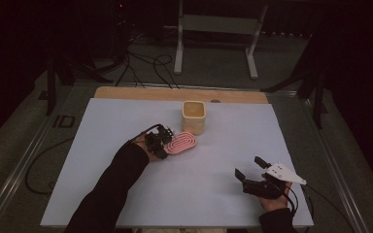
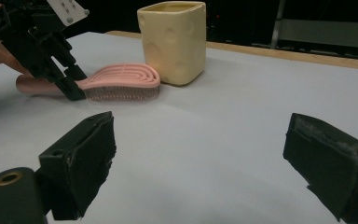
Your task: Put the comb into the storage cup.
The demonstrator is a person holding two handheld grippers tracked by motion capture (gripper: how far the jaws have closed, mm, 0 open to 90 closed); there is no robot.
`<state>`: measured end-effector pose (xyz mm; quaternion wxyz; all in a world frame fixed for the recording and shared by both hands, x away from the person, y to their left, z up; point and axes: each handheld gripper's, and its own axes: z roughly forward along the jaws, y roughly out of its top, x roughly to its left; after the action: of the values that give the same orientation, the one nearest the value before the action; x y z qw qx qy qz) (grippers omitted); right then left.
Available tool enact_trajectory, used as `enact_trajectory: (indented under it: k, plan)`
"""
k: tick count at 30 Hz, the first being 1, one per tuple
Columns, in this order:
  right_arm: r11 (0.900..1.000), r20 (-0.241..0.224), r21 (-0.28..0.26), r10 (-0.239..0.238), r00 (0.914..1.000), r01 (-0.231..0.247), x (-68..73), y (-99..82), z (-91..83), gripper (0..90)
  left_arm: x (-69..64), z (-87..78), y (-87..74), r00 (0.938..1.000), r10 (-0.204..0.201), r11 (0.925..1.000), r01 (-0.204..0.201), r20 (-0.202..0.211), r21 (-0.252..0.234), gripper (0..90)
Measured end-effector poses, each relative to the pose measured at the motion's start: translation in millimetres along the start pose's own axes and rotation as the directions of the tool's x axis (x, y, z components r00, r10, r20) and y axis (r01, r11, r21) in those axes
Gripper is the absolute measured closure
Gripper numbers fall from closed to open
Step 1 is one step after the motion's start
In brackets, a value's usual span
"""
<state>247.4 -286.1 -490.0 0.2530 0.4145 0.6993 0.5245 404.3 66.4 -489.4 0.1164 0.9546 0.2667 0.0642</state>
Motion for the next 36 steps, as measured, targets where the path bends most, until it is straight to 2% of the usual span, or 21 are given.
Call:
enact_trajectory:
  k: [4, 12, 25, 36]
  plan:
    - [1.0, 0.0, 0.001, -0.004, 1.0, 0.004, 0.1, -0.1, 0.3, 8.9, 0.6, 0.7, 1.6, 1.0, -0.004, 1.0, 0.004, 0.002, -0.001, 63.4]
    - [1.0, -0.001, 0.003, -0.001, 1.0, 0.001, 0.0, -0.3, 0.6, 8.9, 1.1, 0.7, 2.4, 0.9997, -0.001, 1.0, 0.001, 0.023, 0.009, 66.3]
    - [1.0, -0.001, 0.009, -0.001, 1.0, 0.001, -0.1, -0.7, 1.4, 8.9, 3.4, 0.3, 1.3, 0.9962, -0.043, 0.9985, 0.041, 0.076, 0.038, 67.3]
    - [0.9999, -0.004, 0.013, -0.001, 1.0, 0.001, -0.1, -1.0, 2.0, 8.9, 1.5, -0.3, 1.8, 0.9977, -0.021, 0.9989, 0.018, 0.064, 0.044, 69.0]
